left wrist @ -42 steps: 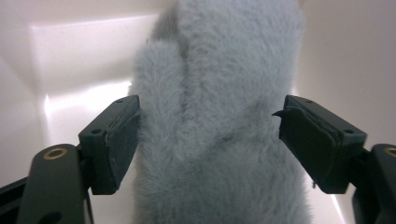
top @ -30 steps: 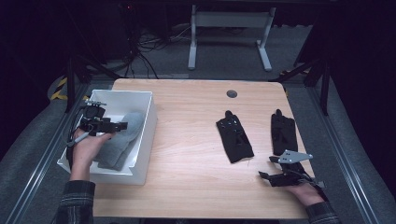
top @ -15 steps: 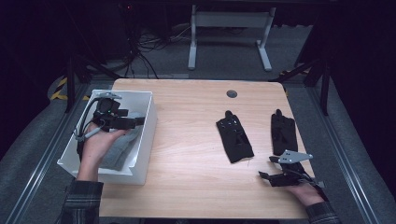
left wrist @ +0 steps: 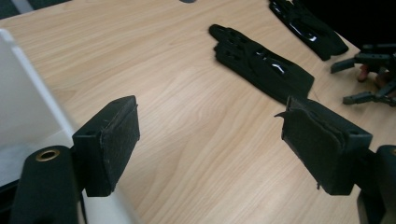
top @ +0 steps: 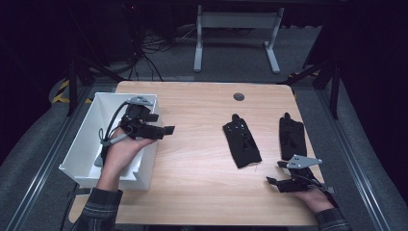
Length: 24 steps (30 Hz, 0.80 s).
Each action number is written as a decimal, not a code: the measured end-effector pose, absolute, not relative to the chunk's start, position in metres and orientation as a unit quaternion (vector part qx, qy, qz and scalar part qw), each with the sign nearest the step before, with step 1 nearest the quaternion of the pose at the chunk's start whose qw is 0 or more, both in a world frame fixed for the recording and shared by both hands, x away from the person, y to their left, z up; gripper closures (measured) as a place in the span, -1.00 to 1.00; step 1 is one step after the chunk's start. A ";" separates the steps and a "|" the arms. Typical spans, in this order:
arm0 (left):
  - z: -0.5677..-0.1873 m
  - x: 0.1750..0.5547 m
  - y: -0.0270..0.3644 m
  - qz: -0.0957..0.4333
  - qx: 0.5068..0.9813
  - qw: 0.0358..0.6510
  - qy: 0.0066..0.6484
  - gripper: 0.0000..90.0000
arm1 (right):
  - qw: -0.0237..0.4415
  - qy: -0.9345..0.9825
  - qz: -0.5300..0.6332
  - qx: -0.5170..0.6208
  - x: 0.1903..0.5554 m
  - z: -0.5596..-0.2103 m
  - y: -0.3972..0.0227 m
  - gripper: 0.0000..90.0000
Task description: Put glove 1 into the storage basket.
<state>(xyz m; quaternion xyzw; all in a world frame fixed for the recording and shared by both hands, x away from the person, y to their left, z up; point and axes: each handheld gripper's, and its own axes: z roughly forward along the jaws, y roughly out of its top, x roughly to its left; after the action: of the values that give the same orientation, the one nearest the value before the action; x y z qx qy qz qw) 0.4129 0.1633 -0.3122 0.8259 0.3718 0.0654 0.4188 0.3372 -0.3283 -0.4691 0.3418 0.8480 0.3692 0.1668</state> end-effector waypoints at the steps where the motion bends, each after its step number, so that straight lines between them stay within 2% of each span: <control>1: -0.313 0.412 0.160 0.064 0.827 0.419 0.369 -0.55 | 0.167 0.848 0.369 0.342 0.337 -0.469 -0.328 -0.51; 12: -0.329 0.400 0.109 0.051 0.849 0.410 0.328 -0.55 | 0.167 0.848 0.369 0.342 0.337 -0.469 -0.328 -0.53; 24: -0.371 0.389 0.069 0.038 0.870 0.391 0.299 -0.56 | 0.169 0.847 0.363 0.350 0.338 -0.470 -0.328 -0.66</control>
<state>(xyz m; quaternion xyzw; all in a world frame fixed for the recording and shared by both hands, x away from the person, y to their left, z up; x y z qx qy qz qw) 0.3886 0.0692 -0.3710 0.8696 0.2986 0.0376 0.3914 0.3380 -0.3279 -0.4696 0.3496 0.8469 0.3634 0.1689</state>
